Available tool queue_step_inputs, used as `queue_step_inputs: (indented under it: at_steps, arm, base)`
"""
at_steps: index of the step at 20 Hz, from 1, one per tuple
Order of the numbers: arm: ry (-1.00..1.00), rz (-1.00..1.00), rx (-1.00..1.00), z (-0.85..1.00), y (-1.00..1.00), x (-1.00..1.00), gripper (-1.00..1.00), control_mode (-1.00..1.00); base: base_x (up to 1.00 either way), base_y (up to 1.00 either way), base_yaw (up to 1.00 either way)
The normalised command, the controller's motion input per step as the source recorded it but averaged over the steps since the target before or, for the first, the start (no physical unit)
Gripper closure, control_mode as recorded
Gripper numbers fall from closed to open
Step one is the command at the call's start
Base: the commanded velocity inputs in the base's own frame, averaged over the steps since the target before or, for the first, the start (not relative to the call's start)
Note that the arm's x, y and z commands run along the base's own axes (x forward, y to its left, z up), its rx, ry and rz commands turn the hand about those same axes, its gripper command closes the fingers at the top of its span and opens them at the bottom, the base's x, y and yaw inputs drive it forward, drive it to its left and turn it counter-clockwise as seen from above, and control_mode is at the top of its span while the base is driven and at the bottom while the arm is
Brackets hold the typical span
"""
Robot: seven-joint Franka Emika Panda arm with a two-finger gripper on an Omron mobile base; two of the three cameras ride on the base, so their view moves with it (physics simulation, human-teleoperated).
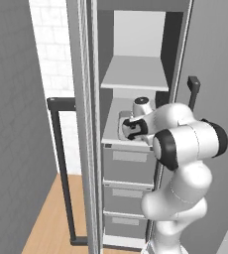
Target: Take the meat container that has the shrimp and place it on the second highest rack of the freezer. Then take the vegetable container that has the lime and eggplant and place it on the highest rack of the freezer.
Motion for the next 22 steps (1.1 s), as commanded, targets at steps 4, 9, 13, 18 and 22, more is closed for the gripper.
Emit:
queue_step_inputs:
  at_steps: [4,9,13,18,22]
  arm:
    - [0.04,-0.01,0.0,-0.48,-0.05,0.14,1.0,-1.0]
    - [0.0,-0.01,0.0,-0.03,0.0,0.32,1.0,-1.0]
    - [0.0,0.0,0.0,0.0,0.0,0.0,-1.0,-1.0]
    - [0.0,0.0,0.0,0.0,0.0,0.0,-1.0,-1.0]
    - [-0.05,0.0,0.0,0.07,0.0,0.0,-1.0,-1.0]
  base:
    - [0.0,0.0,0.0]
    - [0.0,0.0,0.0]
    - [0.0,0.0,0.0]
    - [0.0,0.0,0.0]
    - [0.0,0.0,0.0]
